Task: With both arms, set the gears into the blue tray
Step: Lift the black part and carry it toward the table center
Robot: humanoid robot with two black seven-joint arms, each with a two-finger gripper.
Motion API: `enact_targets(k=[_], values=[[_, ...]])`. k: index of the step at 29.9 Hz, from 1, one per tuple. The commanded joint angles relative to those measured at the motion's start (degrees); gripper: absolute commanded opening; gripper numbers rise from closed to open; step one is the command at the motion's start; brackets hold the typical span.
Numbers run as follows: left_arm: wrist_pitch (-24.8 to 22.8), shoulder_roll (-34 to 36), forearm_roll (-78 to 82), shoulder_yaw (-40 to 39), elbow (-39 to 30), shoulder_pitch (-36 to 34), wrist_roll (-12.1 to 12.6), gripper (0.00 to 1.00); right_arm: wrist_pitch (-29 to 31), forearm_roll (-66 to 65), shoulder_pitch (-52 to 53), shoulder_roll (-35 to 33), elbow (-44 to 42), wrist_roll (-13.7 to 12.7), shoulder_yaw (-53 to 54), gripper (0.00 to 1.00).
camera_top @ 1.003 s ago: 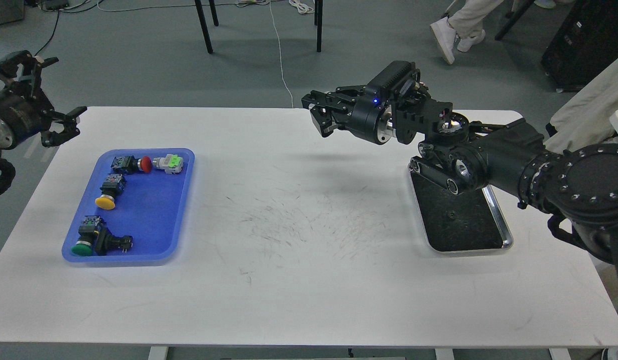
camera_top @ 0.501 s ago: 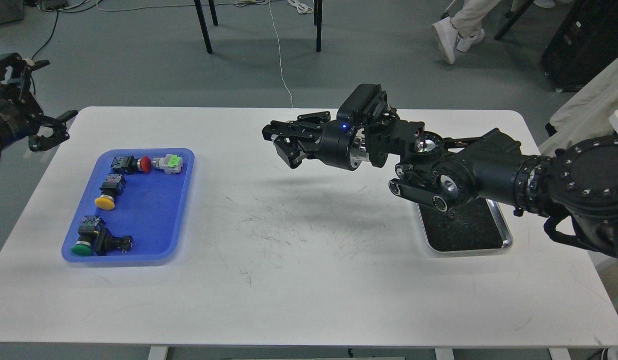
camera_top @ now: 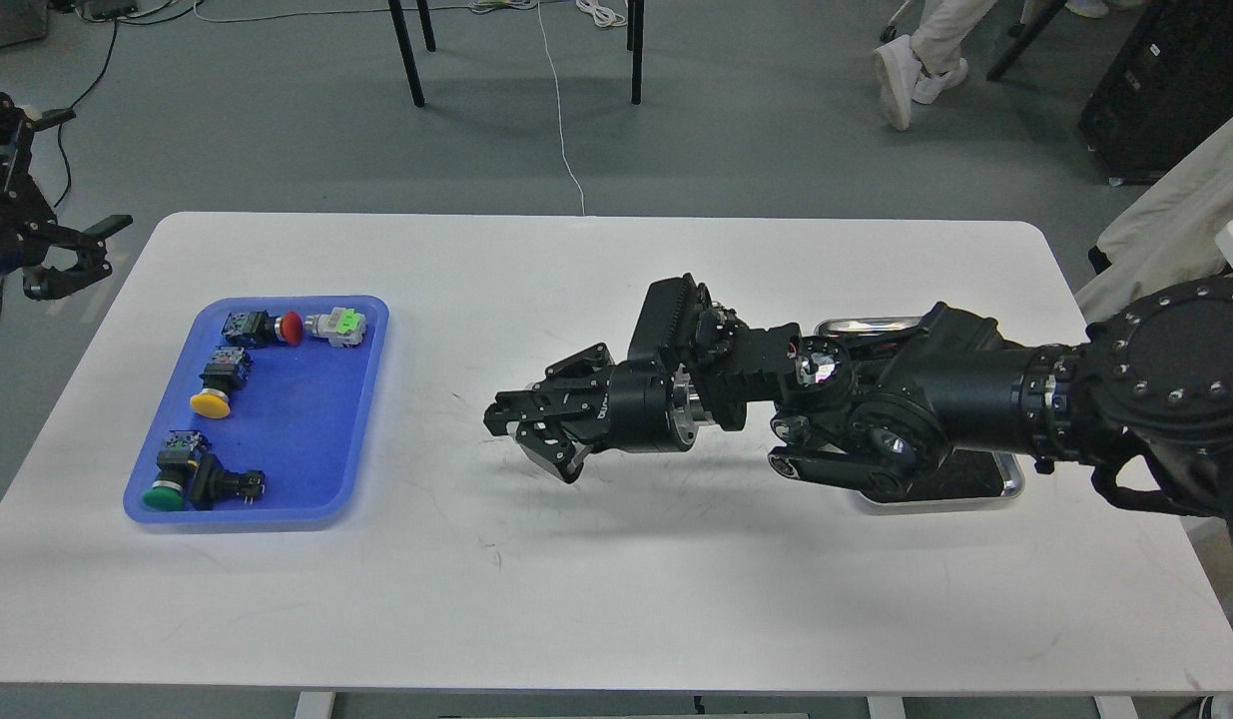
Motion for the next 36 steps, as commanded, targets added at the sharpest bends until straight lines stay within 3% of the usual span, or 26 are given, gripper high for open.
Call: enact_targets(k=[1,23,36], values=[[-0.1,0.5,0.0,-0.2,-0.2,0.4,-0.1,0.99,0.1,-2.3,-2.4,0.0,-1.7,0.0,-0.5,0.01],[0.2,2.7,0.1,-0.5,-3.0,0.3,-0.3,0.99,-0.7,-7.2,-10.2,0.0,-7.1,0.0,-0.4,0.01],[0.2,3.9,0.1,-0.5,-3.4,0.2,-0.3,0.99,-7.3,-7.4,-13.3,0.0,-7.7,0.0,2.4,0.01]])
